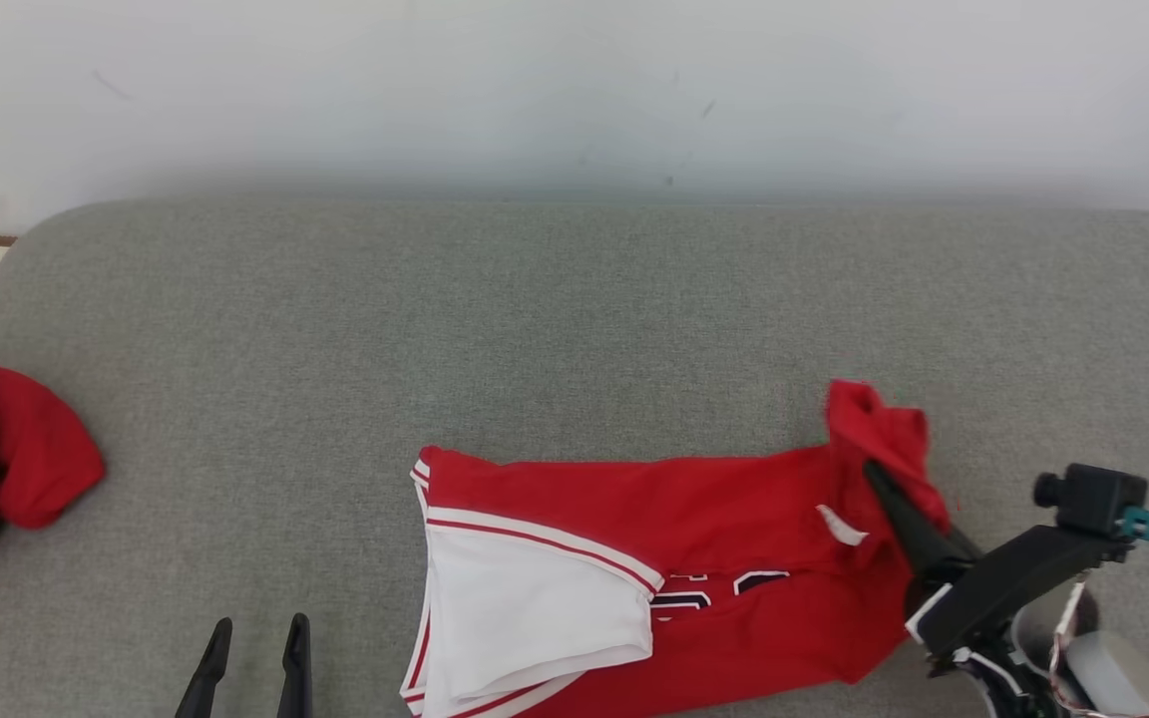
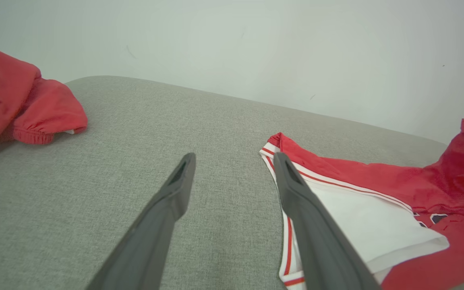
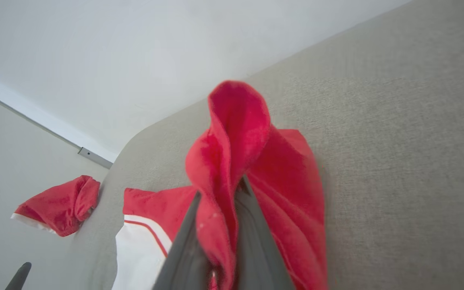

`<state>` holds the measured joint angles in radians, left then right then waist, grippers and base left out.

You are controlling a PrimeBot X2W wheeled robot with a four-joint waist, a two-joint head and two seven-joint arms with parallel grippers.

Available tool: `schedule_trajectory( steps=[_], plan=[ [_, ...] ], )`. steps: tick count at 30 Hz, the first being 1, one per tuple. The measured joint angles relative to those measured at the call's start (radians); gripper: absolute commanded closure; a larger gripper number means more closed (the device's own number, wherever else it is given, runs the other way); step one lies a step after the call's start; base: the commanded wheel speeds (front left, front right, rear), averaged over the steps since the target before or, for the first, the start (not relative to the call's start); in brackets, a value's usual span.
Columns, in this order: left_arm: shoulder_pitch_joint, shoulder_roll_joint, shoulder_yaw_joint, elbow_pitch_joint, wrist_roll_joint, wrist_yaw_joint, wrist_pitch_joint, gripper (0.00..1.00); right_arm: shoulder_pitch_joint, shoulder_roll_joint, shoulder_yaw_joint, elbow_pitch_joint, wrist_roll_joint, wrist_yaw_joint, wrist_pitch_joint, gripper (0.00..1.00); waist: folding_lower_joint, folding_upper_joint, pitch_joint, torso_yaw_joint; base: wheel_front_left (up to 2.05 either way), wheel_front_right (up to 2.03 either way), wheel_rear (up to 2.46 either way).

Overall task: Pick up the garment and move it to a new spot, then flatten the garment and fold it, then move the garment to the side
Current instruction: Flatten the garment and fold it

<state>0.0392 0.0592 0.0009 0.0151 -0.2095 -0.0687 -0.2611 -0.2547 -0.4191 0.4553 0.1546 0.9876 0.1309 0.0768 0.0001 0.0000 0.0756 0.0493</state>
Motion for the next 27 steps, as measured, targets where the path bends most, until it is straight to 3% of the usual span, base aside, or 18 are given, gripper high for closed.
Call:
schedule_trajectory(
  steps=[12, 27],
  plan=[
    [-0.002, -0.005, -0.006, 0.004, 0.001, 0.000, 0.000, 0.00, -0.050, 0.057, 0.202, -0.075, 0.089, 0.000, -0.007, 1.00, 0.0000, 0.0000, -0.007, 0.038, 0.00, 0.00, 0.00],
    [-0.010, -0.008, -0.033, 0.016, -0.001, 0.000, 0.000, 0.00, -0.189, 0.154, 0.375, 0.086, 0.058, 0.000, -0.075, 1.00, 0.0000, 0.0000, 0.001, 0.106, 0.00, 0.00, 0.00]
  ],
)
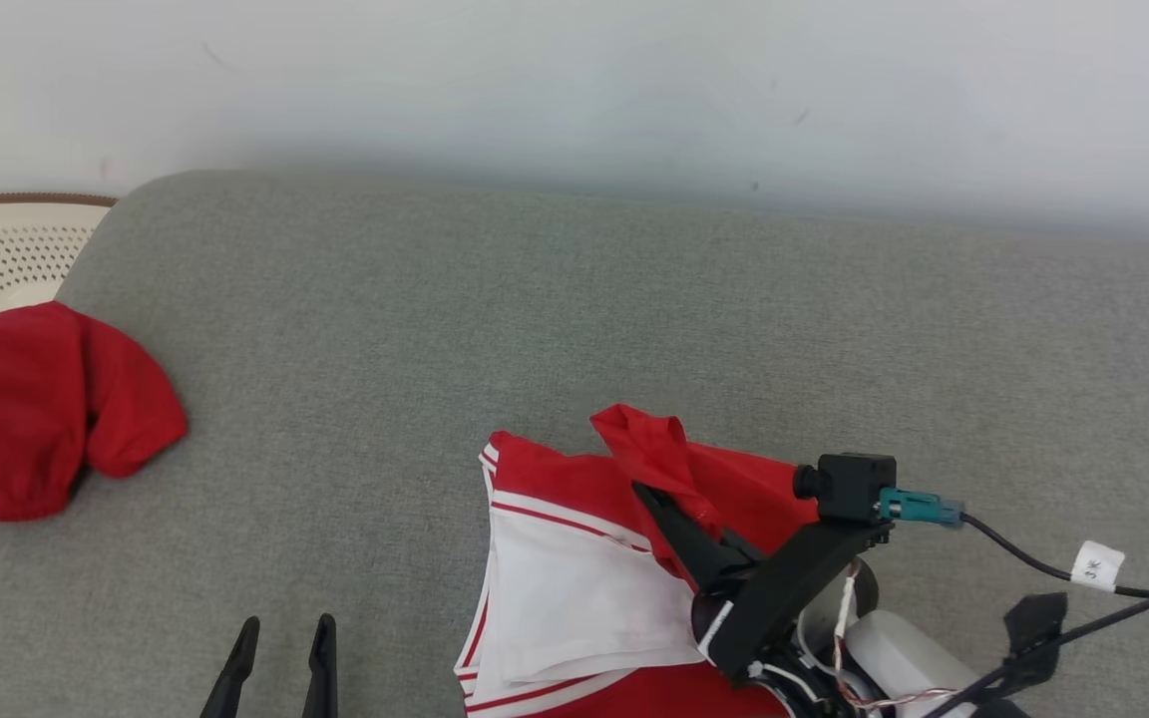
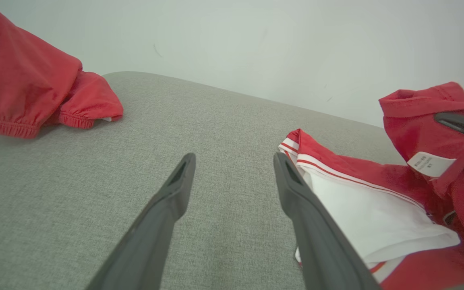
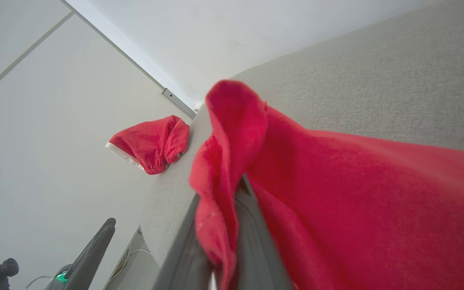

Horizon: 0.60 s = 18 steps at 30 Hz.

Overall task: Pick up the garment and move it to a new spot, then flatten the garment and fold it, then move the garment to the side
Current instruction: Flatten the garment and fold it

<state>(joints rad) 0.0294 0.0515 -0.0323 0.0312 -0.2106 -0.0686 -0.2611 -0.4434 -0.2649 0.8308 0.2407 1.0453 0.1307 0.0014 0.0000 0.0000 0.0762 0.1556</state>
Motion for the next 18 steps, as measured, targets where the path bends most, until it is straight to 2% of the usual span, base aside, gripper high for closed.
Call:
schedule_trajectory(
  steps=[18],
  plan=[
    [-0.038, -0.001, -0.047, 0.031, -0.009, -0.005, 0.000, 0.00, -0.105, 0.119, 0.085, 0.253, -0.037, 0.000, -0.094, 1.00, 0.0000, 0.0001, 0.028, 0.072, 0.00, 0.00, 0.00]
  ],
)
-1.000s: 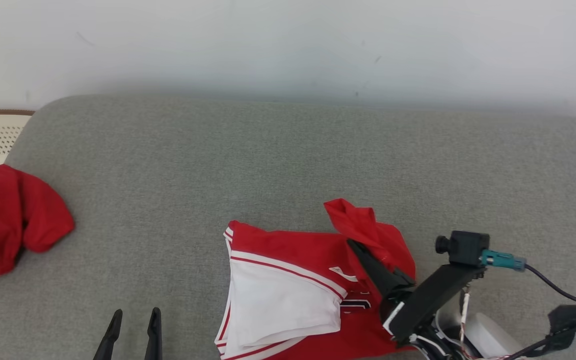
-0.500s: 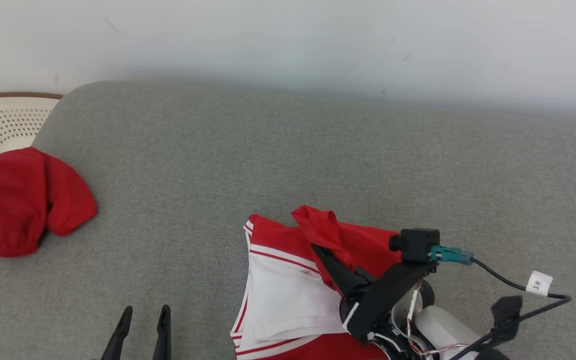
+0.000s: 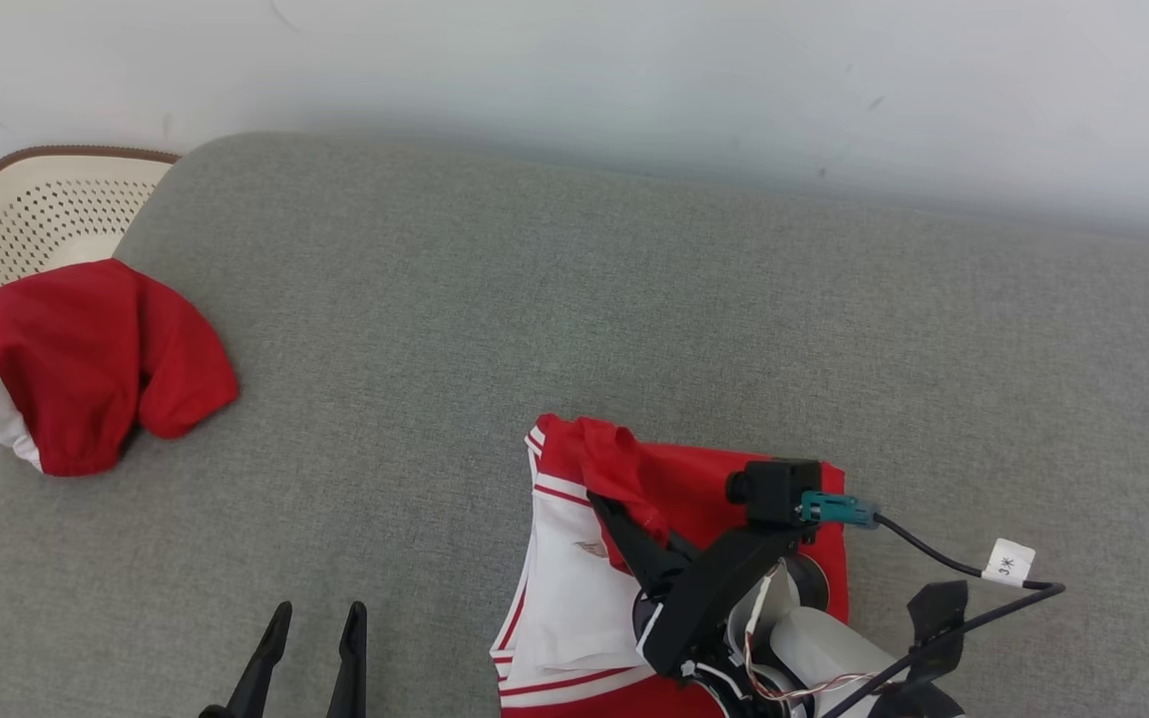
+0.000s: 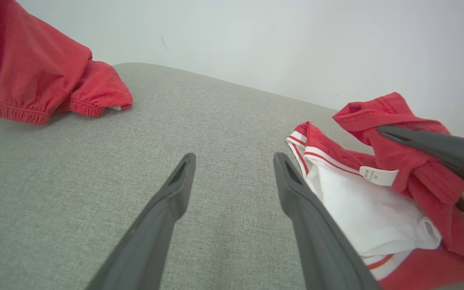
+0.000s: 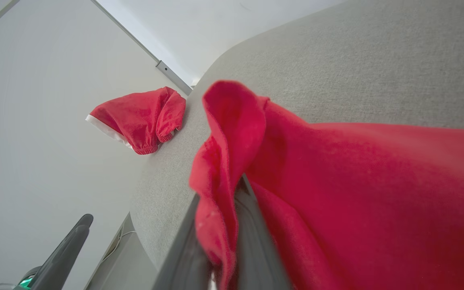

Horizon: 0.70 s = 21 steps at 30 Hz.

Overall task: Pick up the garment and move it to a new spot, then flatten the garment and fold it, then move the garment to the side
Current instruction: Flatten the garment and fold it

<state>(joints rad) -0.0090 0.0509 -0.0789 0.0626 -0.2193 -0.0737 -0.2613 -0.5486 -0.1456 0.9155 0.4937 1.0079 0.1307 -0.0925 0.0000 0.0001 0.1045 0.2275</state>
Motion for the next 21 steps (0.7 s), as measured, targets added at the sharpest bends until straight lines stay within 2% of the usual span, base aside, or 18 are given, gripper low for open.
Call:
schedule_trajectory(
  steps=[3, 4, 6, 7, 13, 21],
  plan=[
    [0.000, 0.000, -0.003, 0.002, 0.000, 0.002, 0.000, 0.00, -0.008, 0.010, 0.013, 0.027, 0.000, 0.000, -0.013, 1.00, 0.0000, 0.0000, -0.001, 0.005, 0.00, 0.00, 0.00],
    [0.000, 0.000, -0.002, 0.002, -0.001, 0.002, 0.000, 0.00, -0.012, 0.014, 0.015, 0.035, 0.000, 0.000, -0.019, 0.93, 0.0000, 0.0000, -0.002, 0.006, 0.00, 0.00, 0.00],
    [0.000, 0.000, -0.001, 0.003, -0.001, 0.005, 0.000, 0.00, -0.021, 0.016, 0.021, 0.047, 0.000, 0.000, -0.031, 0.09, 0.0000, -0.0001, -0.003, 0.005, 0.00, 0.00, 0.00],
    [0.000, 0.000, 0.000, 0.003, -0.001, 0.005, 0.000, 0.00, -0.023, 0.017, 0.025, 0.052, 0.000, 0.000, -0.034, 0.00, 0.0000, 0.0000, -0.004, 0.004, 0.00, 0.00, 0.00],
    [0.000, 0.000, 0.006, 0.004, -0.001, 0.005, 0.000, 0.00, -0.042, 0.007, 0.035, 0.053, 0.012, 0.000, -0.083, 0.00, 0.0000, -0.0001, -0.011, -0.007, 0.00, 0.00, 0.00],
    [0.006, 0.000, 0.016, 0.003, 0.002, 0.004, 0.000, 0.00, -0.053, -0.058, -0.007, -0.003, -0.019, 0.000, -0.147, 0.00, 0.0000, -0.0001, -0.025, -0.021, 0.00, 0.00, 0.00]
  ],
)
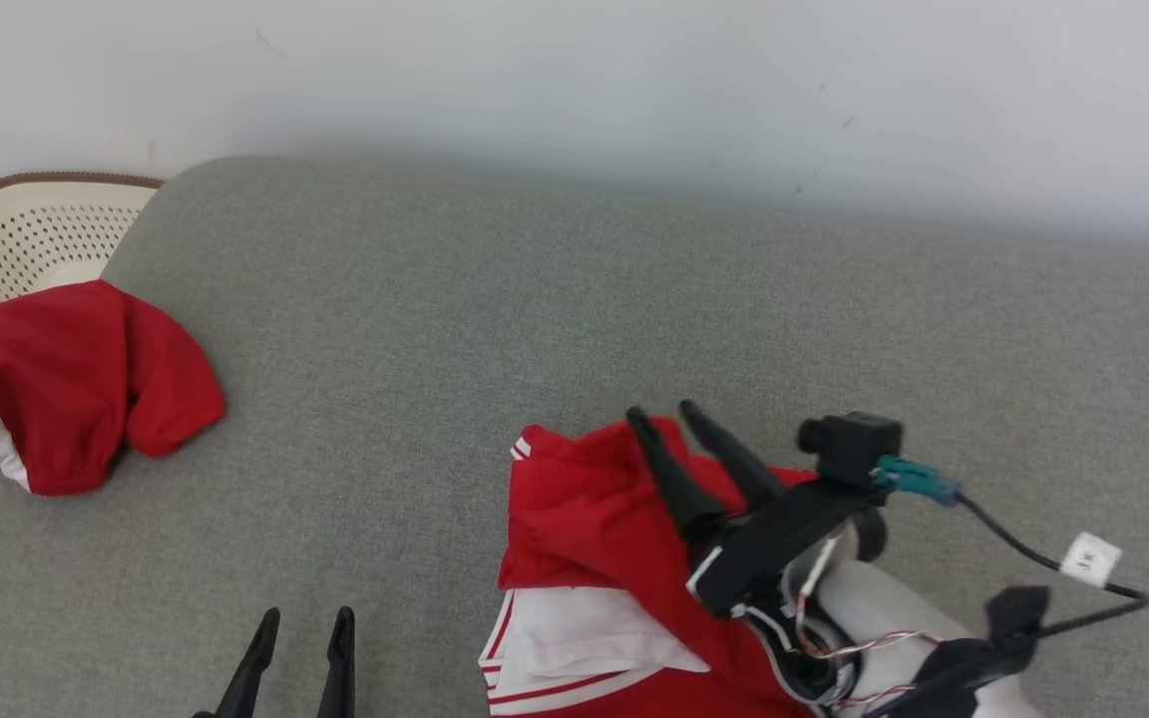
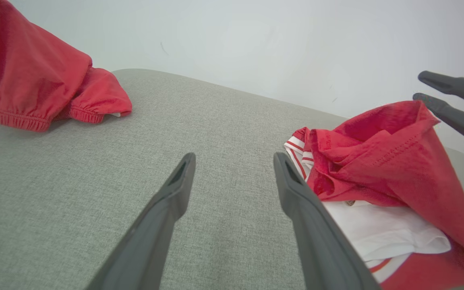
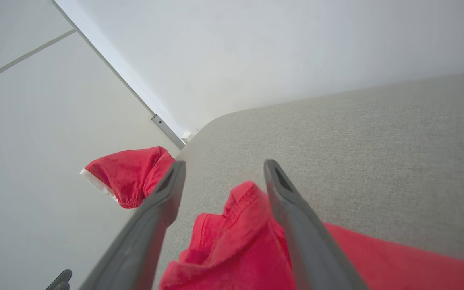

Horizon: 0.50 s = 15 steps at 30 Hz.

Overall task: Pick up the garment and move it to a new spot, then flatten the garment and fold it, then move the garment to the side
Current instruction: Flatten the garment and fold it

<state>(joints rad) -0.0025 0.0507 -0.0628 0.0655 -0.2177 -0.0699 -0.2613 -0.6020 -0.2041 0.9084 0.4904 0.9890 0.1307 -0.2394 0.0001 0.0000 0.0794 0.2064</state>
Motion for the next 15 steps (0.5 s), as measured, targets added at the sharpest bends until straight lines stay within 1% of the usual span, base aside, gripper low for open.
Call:
schedule_trajectory(
  steps=[7, 8, 10, 15],
  plan=[
    [0.015, 0.000, 0.008, -0.005, 0.003, 0.000, 0.000, 0.00, 0.061, -0.064, -0.088, -0.083, 0.007, 0.000, -0.016, 0.00, 0.0000, 0.0000, -0.014, -0.006, 0.00, 0.00, 0.00],
    [0.020, 0.000, 0.011, -0.006, 0.004, 0.000, 0.000, 0.00, 0.077, -0.086, -0.100, -0.086, -0.007, 0.000, -0.016, 0.00, -0.0001, 0.0000, -0.018, -0.008, 0.00, 0.00, 0.00],
    [0.022, 0.000, 0.011, -0.007, 0.004, 0.001, 0.000, 0.00, 0.096, -0.103, -0.118, -0.086, -0.013, 0.000, -0.017, 0.00, 0.0000, 0.0001, -0.022, -0.010, 0.00, 0.00, 0.00],
    [0.025, 0.000, 0.010, -0.010, 0.005, 0.001, 0.000, 0.00, 0.109, -0.128, -0.149, -0.059, -0.120, 0.000, -0.018, 0.00, -0.0001, 0.0000, -0.029, -0.011, 0.00, 0.00, 0.00]
  ],
)
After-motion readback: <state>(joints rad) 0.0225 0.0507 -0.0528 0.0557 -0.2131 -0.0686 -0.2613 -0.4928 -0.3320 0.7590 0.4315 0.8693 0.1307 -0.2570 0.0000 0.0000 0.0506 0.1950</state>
